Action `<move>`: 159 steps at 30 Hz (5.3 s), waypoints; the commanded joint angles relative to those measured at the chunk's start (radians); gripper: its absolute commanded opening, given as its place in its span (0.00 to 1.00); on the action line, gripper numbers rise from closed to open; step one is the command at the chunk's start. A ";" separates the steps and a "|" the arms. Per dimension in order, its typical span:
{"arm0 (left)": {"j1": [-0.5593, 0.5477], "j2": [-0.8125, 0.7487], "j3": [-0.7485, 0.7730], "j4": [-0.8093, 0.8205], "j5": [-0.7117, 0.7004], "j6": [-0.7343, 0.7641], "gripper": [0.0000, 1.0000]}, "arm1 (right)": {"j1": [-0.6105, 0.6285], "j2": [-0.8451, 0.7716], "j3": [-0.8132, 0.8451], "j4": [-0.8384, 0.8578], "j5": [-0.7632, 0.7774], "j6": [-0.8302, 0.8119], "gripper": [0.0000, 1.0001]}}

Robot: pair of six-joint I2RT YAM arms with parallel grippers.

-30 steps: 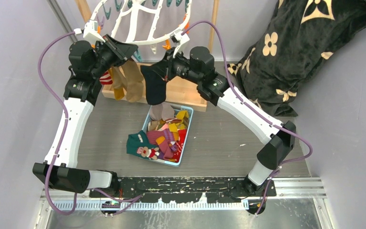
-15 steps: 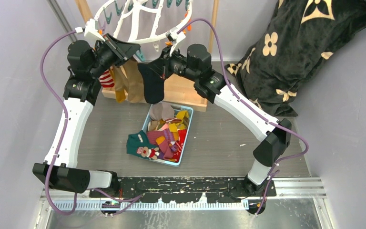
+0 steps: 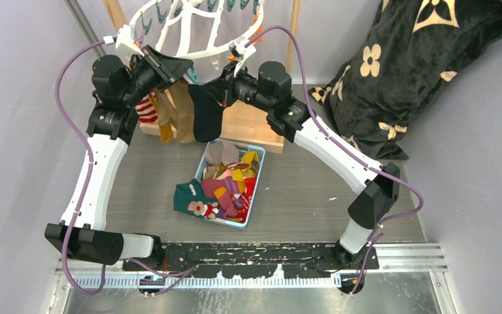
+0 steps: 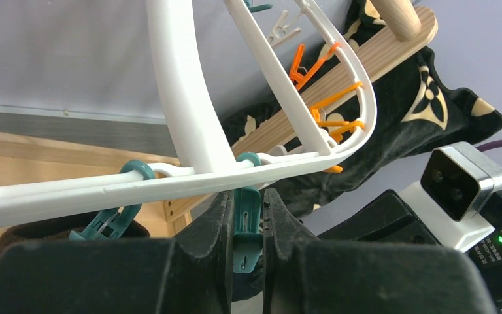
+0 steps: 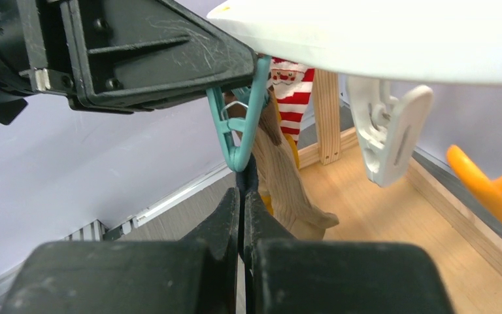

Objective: Clip the socks to the hanger
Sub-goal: Place the sock in the bin.

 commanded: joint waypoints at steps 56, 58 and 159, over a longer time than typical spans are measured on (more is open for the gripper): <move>0.002 -0.011 0.026 0.108 0.156 0.019 0.00 | -0.066 -0.017 0.028 0.218 -0.074 0.145 0.01; 0.002 -0.013 0.027 0.115 0.161 0.020 0.00 | -0.066 -0.017 0.018 0.213 -0.081 0.148 0.01; 0.002 -0.052 -0.015 -0.044 -0.049 0.143 0.00 | 0.066 0.027 0.065 0.058 0.218 -0.110 0.68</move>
